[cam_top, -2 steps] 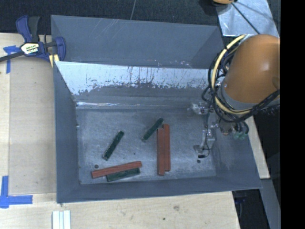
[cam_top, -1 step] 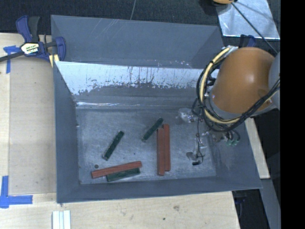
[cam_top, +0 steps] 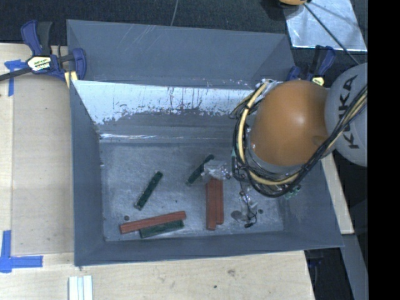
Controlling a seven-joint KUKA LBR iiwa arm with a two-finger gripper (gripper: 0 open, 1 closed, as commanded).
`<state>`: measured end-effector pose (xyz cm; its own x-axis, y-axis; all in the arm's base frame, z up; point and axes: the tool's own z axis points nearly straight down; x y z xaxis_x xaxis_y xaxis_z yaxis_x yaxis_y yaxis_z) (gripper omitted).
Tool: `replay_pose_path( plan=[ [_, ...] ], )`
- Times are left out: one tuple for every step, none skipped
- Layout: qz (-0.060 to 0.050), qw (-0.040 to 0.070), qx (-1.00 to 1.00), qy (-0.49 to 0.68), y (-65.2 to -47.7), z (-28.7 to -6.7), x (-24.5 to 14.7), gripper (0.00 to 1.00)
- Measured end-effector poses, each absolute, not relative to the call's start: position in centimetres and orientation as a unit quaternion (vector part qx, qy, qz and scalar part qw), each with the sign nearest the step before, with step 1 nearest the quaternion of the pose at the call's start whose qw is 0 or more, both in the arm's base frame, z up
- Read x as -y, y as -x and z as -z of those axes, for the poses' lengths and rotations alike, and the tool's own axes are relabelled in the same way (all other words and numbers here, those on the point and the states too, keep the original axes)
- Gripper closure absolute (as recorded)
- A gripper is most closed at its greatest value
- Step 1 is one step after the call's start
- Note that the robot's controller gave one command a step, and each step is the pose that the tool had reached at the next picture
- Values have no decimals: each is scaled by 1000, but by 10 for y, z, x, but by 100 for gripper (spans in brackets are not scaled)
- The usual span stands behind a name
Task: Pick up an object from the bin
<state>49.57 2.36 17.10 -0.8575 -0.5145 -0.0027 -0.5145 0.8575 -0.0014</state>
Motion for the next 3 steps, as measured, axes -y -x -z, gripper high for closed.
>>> replay_pose_path(
  plan=[
    [0, -1, -969, 249, -486, -119, -37, 0],
    [1, 3, -921, 390, -512, -90, -22, 0],
    [1, 1, -841, 541, -515, -72, -29, 100]
  ],
)
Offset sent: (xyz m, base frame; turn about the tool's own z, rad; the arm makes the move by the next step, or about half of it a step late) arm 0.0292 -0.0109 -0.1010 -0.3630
